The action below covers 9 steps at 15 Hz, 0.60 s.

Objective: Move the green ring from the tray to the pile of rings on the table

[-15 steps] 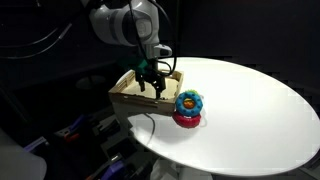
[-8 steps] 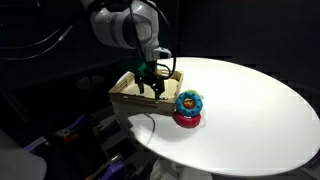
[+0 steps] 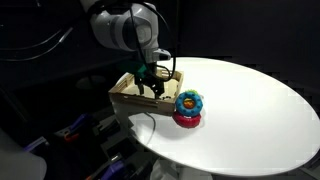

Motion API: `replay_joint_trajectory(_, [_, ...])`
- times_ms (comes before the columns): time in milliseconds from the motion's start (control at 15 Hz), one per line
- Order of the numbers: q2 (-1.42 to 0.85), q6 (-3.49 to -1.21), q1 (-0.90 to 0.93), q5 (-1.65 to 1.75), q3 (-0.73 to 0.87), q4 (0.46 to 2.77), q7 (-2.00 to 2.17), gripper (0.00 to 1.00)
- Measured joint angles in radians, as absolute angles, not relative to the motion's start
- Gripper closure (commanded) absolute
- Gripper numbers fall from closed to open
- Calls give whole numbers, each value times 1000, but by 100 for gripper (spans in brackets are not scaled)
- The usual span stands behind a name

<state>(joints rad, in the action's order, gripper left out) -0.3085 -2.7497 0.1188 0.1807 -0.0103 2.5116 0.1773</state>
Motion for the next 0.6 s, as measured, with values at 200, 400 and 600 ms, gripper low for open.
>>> replay_joint_trajectory(200, [-319, -2767, 120, 181, -10, 2511, 177, 27])
replay_joint_trajectory(400, [-324, -2772, 122, 180, -10, 2510, 177, 44])
replay_joint_trajectory(600, [-323, -2773, 127, 178, -11, 2507, 177, 69])
